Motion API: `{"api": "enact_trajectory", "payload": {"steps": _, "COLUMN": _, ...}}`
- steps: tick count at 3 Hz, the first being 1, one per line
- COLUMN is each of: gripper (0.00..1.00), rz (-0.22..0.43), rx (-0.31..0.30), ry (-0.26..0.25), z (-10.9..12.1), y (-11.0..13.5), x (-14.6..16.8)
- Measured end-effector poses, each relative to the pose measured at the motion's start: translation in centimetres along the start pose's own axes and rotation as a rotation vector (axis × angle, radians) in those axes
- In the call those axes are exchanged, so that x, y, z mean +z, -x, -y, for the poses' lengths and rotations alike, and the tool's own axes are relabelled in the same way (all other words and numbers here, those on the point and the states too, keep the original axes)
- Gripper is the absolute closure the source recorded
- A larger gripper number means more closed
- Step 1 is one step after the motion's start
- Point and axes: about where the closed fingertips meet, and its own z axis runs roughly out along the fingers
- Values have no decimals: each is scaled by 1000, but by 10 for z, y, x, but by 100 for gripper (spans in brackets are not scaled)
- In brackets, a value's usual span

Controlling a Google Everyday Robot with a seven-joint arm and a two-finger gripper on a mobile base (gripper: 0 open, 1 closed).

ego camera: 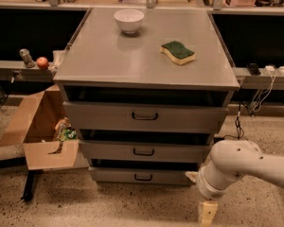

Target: Open bottom drawer

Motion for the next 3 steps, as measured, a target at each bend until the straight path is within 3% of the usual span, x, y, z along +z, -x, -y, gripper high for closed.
{"api": "enact_trajectory", "payload": {"steps": 1, "gripper": 0, "rz": 16, "rx": 5, "ry": 37, "z": -6, "y": -3, "x": 20}}
{"api": "enact_trajectory", "payload": {"steps": 3, "gripper": 0, "rz": 26, "rx": 7, "ry": 51, "z": -3, "y": -9, "x": 37}}
